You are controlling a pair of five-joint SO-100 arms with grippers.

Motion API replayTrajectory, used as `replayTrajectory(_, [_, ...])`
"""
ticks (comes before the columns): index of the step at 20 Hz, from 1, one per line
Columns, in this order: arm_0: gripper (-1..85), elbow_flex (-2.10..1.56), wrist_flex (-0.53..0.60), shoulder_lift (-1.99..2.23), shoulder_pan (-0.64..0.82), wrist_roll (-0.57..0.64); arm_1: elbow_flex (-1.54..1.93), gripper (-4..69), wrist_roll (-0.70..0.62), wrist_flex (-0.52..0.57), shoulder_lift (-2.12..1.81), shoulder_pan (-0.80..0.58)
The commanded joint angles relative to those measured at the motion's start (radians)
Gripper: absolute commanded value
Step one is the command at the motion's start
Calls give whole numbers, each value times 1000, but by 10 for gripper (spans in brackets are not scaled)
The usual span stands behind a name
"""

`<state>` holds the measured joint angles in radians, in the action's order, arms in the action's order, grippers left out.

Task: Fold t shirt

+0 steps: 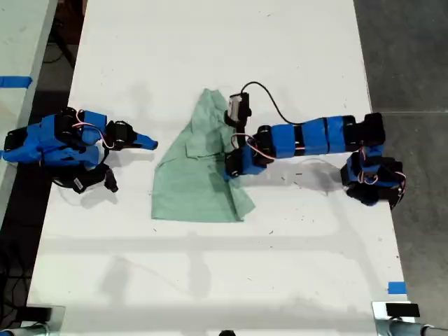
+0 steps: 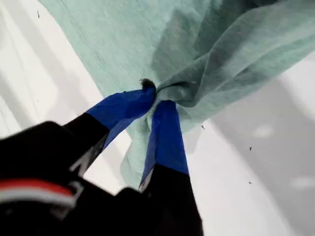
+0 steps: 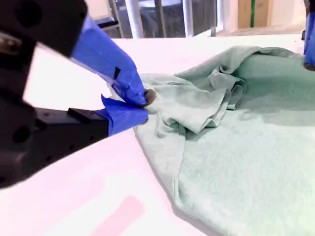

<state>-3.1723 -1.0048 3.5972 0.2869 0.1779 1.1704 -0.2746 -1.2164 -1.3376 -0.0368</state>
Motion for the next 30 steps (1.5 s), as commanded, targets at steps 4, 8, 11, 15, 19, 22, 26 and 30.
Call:
replayTrajectory(4, [-2, 2, 5, 6, -14, -8, -94, 228, 5, 17, -49, -38])
replayTrajectory(8, [-2, 2, 5, 6, -12, -8, -52, 446, 143, -52, -71, -63])
replayTrajectory(11, [-2, 2, 3, 6, -15, -8, 12, 19, 29, -129, -141, -112])
replayTrajectory(15, [-2, 2, 3, 6, -15, -8, 615, 19, 135, -52, -655, -149])
replayTrajectory(19, [-2, 2, 5, 6, -14, -8, 1508, 19, 164, 321, -1724, -106])
replayTrajectory(22, [-2, 2, 8, 6, -12, -8, 1729, 20, 181, 32, -2148, -83])
replayTrajectory(26, [-2, 0, 5, 6, -14, -8, 1937, 22, 206, -32, -2164, -166])
replayTrajectory(30, [-2, -2, 9, 6, -18, -14, 1939, 29, 209, -54, -2172, -155])
